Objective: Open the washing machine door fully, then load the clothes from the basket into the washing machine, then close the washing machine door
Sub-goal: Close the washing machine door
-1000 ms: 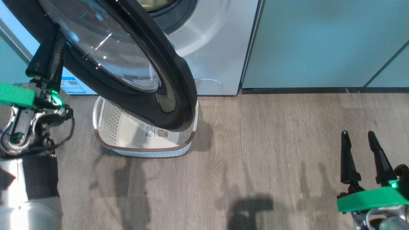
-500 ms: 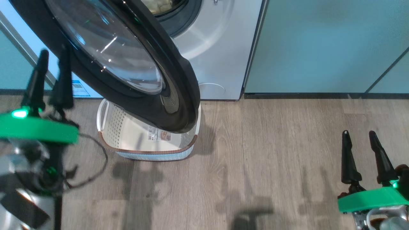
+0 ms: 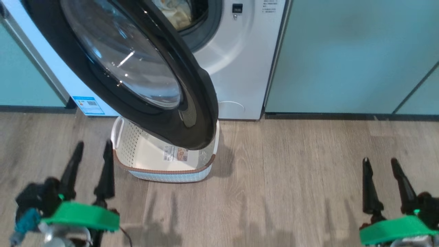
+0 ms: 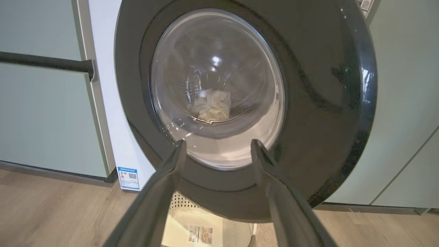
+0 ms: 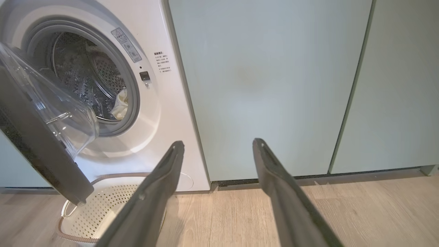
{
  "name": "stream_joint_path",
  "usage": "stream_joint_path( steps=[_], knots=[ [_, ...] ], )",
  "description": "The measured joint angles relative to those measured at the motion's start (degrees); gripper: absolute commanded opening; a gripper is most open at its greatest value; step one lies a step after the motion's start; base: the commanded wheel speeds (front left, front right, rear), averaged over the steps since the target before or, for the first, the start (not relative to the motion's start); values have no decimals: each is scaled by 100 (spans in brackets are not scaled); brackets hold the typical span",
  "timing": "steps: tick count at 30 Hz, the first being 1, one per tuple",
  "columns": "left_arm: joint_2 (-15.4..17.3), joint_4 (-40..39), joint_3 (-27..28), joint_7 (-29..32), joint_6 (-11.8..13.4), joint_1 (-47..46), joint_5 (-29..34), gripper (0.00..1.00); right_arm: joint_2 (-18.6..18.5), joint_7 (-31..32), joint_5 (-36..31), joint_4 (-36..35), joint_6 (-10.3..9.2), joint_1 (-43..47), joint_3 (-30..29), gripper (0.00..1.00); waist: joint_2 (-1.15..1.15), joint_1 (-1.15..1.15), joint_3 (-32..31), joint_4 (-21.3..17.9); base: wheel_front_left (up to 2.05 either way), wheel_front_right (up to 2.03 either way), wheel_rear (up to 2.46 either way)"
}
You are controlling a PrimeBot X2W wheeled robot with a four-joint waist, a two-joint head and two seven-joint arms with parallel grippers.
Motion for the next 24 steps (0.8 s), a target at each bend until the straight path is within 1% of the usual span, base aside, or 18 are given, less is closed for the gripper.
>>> stream_joint_path(
  steps=[10, 24],
  knots=[
    [-234, 271, -108, -325, 99, 463, 115, 100, 8, 2, -131, 43, 0, 316, 113, 100, 0, 0, -258, 77, 0, 0, 0],
    [-260, 355, -165, -424, 149, 474, 116, 100, 9, 86, -146, -42, 0, 403, 179, 100, 0, 0, -376, 25, 0, 0, 0]
  ],
)
